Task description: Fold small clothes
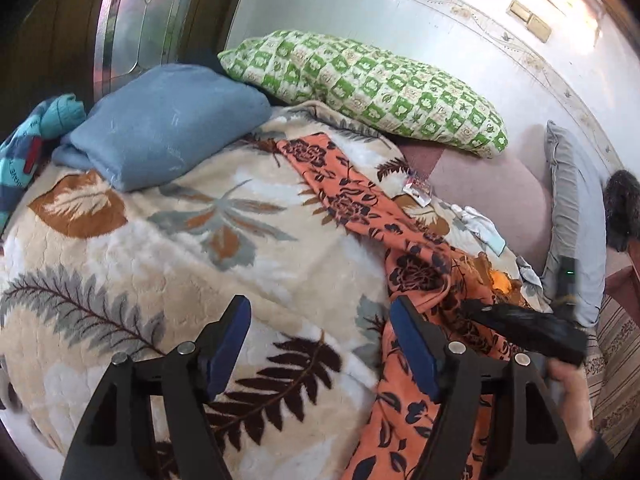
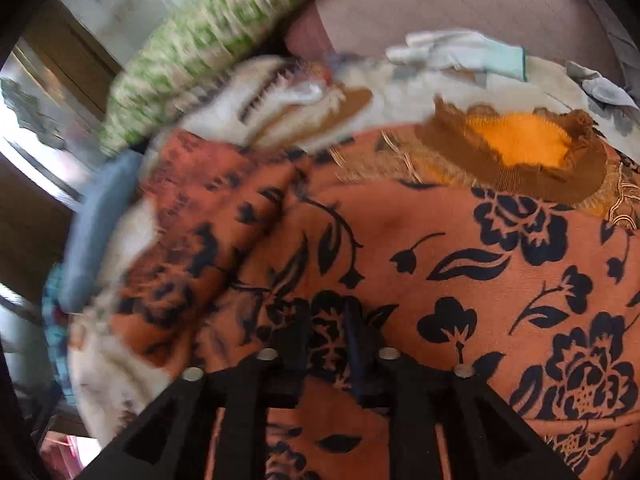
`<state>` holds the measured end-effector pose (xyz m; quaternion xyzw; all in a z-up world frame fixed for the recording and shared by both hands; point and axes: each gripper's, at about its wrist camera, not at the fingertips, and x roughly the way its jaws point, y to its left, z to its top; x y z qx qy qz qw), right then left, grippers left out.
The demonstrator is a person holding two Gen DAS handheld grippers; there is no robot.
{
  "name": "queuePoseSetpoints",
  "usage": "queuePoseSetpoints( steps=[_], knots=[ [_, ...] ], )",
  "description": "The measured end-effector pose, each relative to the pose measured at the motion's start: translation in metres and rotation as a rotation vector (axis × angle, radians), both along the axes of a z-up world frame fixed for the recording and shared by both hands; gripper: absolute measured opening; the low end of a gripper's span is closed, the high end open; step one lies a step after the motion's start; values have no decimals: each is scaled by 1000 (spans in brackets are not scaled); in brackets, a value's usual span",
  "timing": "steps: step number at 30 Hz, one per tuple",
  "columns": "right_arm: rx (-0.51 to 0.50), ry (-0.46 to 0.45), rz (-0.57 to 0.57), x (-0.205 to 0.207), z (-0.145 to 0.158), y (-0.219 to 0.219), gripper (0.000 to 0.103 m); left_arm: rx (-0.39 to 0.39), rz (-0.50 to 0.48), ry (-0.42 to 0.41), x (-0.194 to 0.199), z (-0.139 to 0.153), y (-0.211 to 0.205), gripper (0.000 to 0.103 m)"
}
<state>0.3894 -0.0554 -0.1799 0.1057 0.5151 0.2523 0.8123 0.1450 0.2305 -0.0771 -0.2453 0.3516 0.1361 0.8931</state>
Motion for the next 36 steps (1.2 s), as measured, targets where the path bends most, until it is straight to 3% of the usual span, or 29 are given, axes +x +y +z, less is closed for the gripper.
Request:
queuePoseSetpoints(
  steps=[1, 2, 3, 5, 7, 9, 11, 14, 18, 20, 21, 22, 24, 25, 26, 27, 28, 30, 32, 33, 34, 36],
  knots=[
    [66, 2, -3, -5, 12, -17, 66, -7, -5, -3, 4, 1, -4, 75],
    [120, -11, -9, -9, 25, -33, 76, -14, -16, -7, 8, 4, -9, 75],
    [188, -30, -22, -17, 40, -54, 78, -14, -35, -17, 15, 8, -18, 75],
    [327, -47, -106, -37, 61, -108, 78, -9, -80, -38, 27, 14, -40, 77],
    [490, -23, -257, -61, 60, -176, 80, -8, -134, -48, 42, 18, -65, 78],
    [669, 90, -459, -85, 31, -247, 80, 5, -193, -61, 59, 21, -93, 79],
    [755, 157, -597, -98, 2, -286, 81, 26, -251, -54, 82, 20, -125, 79],
    [874, 215, -703, -96, -36, -323, 81, 66, -306, -28, 115, 10, -163, 79],
    [1012, 204, -770, -62, -60, -335, 78, 137, -316, 26, 150, -11, -193, 79],
    [992, 197, -826, -48, -65, -344, 56, 169, -299, 63, 163, -24, -198, 79],
    [910, 184, -868, -46, -61, -353, 14, 172, -292, 86, 170, -31, -200, 79],
    [822, 161, -910, -49, -53, -364, 8, 170, -290, 99, 175, -35, -199, 79],
    [627, 37, -896, -55, -27, -376, 8, 213, -292, 172, 188, -54, -204, 79],
    [430, -43, -850, -52, -13, -374, 8, 229, -294, 231, 194, -67, -206, 79],
    [327, -44, -821, -46, -15, -372, 8, 227, -286, 302, 200, -84, -207, 79],
    [267, 22, -790, -38, -30, -371, 9, 221, -283, 328, 201, -95, -206, 79],
    [295, 112, -752, -31, -50, -374, 10, 247, -283, 301, 198, -96, -208, 80],
    [388, 91, -754, -39, -49, -385, 13, 292, -305, 264, 192, -90, -212, 80],
    [433, 150, -733, -45, -45, -392, 31, 259, -314, 244, 185, -81, -208, 80],
    [461, 176, -710, -51, -41, -394, 54, 239, -308, 212, 179, -72, -204, 80],
    [489, 183, -675, -58, -32, -396, 65, 234, -301, 186, 173, -65, -202, 80],
    [457, 152, -640, -72, -10, -393, 65, 271, -291, 161, 162, -55, -200, 80]
  ],
)
